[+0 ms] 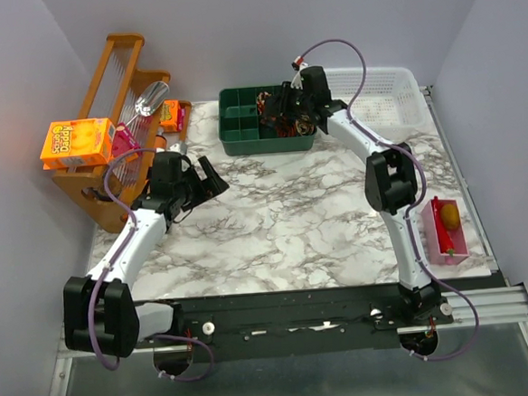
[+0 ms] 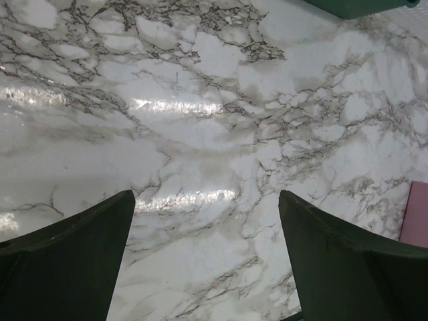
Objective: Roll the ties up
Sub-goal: Move the bin to the center of the board.
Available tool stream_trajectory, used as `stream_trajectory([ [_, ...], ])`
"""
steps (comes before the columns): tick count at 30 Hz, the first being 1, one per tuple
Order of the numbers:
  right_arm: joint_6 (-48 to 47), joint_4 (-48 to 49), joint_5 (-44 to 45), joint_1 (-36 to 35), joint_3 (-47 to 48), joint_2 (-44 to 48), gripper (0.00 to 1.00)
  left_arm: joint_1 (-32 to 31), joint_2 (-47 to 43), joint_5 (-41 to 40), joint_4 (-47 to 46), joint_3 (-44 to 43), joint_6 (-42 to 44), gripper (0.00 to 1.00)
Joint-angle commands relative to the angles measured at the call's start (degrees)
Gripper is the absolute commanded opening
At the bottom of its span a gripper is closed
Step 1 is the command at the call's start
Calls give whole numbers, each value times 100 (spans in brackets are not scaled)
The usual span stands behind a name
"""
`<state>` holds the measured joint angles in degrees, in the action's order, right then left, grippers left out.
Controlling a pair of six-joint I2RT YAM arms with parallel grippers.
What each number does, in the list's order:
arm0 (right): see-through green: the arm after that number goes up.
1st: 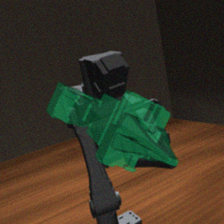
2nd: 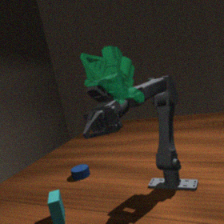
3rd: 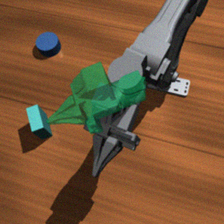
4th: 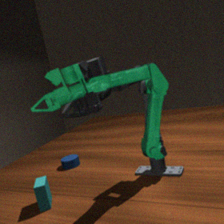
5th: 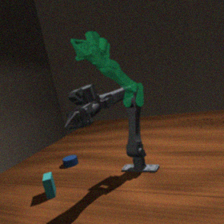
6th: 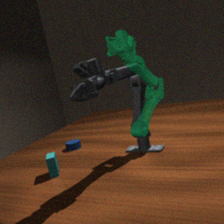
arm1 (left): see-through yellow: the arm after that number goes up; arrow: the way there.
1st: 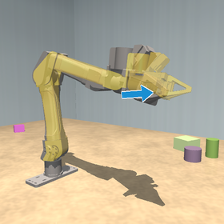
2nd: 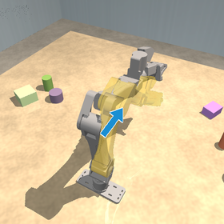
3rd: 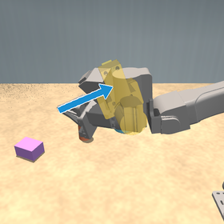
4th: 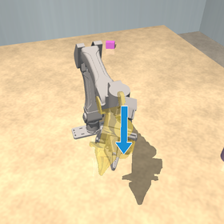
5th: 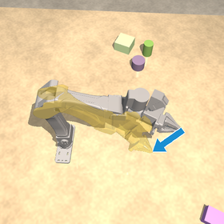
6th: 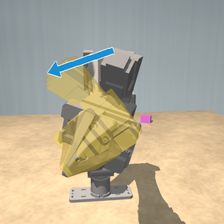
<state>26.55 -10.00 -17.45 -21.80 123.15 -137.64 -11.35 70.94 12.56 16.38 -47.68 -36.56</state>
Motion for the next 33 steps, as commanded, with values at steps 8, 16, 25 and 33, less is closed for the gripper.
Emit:
stream_trajectory([
  [8, -440, 350, 796, -202, -45, 308, 32, 2, 605, 54, -3, -839, 263, 99],
  [16, -791, -53, 1068, -246, -37, 309, 31, 2, 632, 45, -12, -751, 325, 99],
  [25, -739, -950, 841, -254, 429, -78, 31, 2, 623, 63, -30, -672, 325, 99],
  [33, -826, -1381, 498, -325, 577, -175, 31, 2, 571, 63, -56, -523, 325, 99],
])
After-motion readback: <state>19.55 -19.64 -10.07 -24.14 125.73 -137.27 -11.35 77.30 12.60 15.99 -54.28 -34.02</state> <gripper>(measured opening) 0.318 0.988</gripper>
